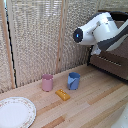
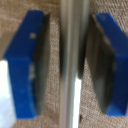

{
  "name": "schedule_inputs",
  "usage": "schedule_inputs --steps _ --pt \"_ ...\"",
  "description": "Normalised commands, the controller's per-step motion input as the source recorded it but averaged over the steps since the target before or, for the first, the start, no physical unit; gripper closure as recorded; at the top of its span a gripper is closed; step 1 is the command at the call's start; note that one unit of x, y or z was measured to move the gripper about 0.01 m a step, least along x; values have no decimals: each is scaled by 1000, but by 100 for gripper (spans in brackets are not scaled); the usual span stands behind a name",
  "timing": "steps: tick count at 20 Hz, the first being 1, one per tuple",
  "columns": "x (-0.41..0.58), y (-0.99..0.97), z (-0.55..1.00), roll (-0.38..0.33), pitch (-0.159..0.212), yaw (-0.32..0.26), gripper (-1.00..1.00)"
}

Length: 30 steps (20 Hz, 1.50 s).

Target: Propose to navigate your clamp on the clench of the first drawer. Use gentle force to register to the cabinet. Send posterior your swing mandate till over it lurks, a cup of pink essence. Fortify your grip after aiming concentric with the pink cup’s periphery. Manoeuvre the pink towards the cabinet's top. Drop your compression till the cup is resting inside.

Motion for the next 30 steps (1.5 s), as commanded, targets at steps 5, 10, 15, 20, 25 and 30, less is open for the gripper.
schedule_inputs --steps 5,10,15,20,25,30 --pt "93 534 419 193 4 -17 -100" --pt "159 559 354 245 0 -90 -100" --pt "219 401 310 234 0 -164 -100" --pt "187 392 233 277 14 -160 -100" --pt "143 362 211 285 17 -177 -100" --pt "137 354 203 288 17 -180 -100"
